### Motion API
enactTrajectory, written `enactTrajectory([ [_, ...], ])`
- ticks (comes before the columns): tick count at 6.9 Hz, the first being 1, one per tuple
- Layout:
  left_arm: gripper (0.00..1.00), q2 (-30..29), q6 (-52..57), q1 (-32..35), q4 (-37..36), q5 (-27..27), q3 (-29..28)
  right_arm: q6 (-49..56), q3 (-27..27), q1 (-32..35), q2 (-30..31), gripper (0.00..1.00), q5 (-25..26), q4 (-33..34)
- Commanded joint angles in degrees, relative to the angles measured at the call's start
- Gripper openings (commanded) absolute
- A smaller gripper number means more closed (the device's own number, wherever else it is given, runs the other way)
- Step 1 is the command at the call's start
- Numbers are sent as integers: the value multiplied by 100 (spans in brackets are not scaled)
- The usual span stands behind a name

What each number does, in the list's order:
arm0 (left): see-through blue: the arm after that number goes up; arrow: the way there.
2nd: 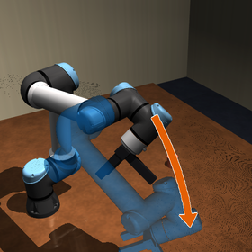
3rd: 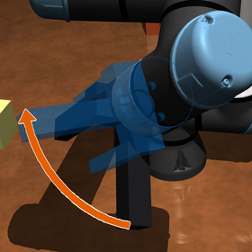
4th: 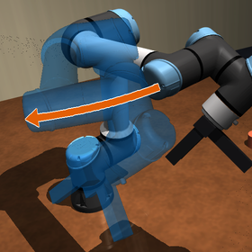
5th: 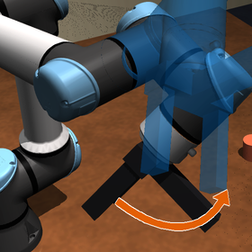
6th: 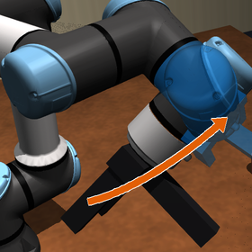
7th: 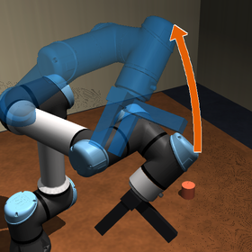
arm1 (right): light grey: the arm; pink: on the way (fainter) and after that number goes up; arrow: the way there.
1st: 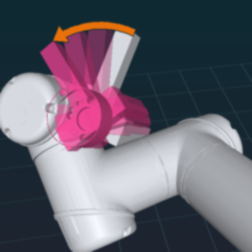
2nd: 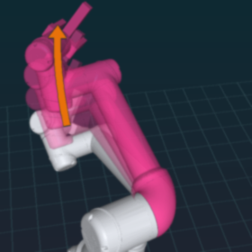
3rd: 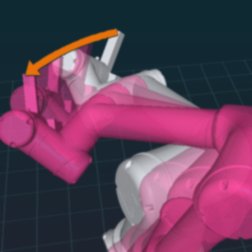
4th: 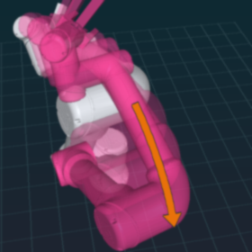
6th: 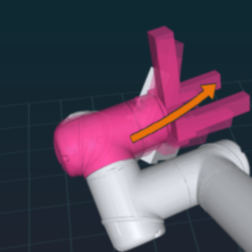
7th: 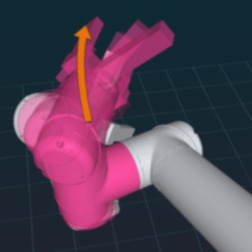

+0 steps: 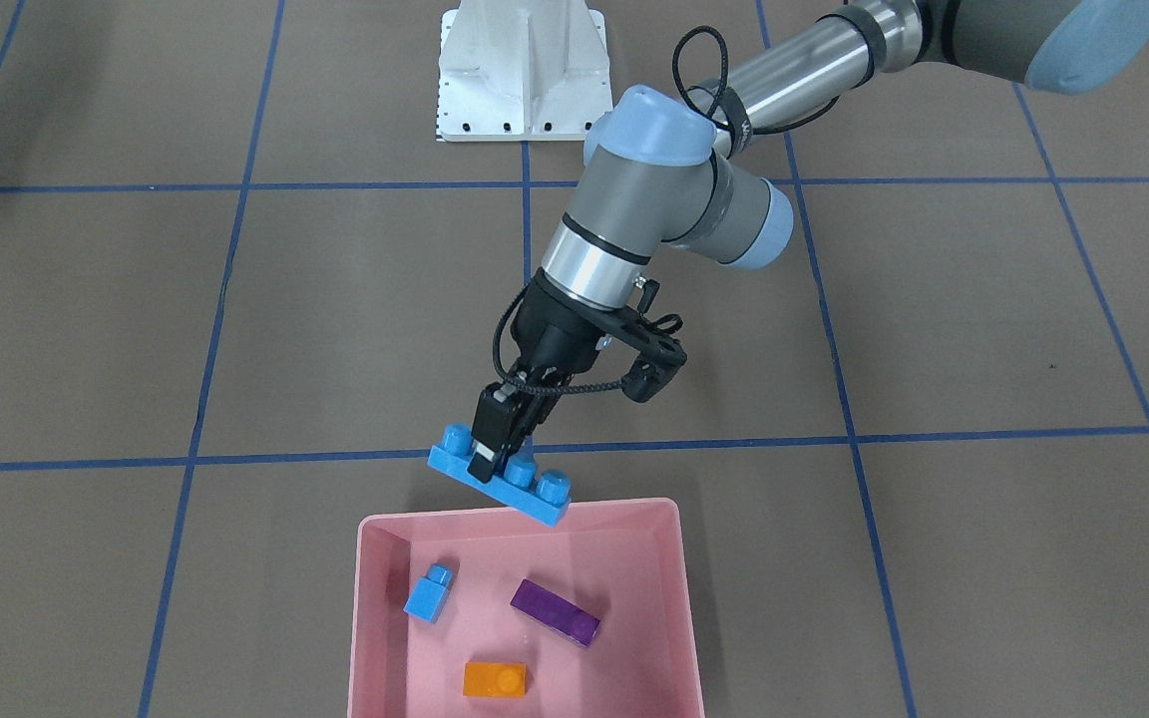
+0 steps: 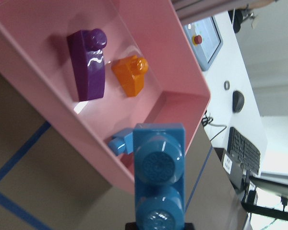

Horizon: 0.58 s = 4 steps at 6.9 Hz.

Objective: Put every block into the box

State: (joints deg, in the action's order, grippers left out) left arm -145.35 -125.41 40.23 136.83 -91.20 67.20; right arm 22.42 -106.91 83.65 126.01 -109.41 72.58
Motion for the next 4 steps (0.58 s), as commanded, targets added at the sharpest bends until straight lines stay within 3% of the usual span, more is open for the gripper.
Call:
enactTrajectory([
  [1,0,-389,-527,292,10,14,-1188,25,-76,222,-540,0,25,186],
  [2,0,-389,-563,292,1,-3,-1374,25,-58,231,-900,0,-27,456],
  [3,72,-372,-485,283,1,-56,-1393,25,-84,231,-1182,0,-71,772],
  [4,100,-380,-371,231,-8,-56,-1376,16,-76,240,-1324,0,-159,784],
])
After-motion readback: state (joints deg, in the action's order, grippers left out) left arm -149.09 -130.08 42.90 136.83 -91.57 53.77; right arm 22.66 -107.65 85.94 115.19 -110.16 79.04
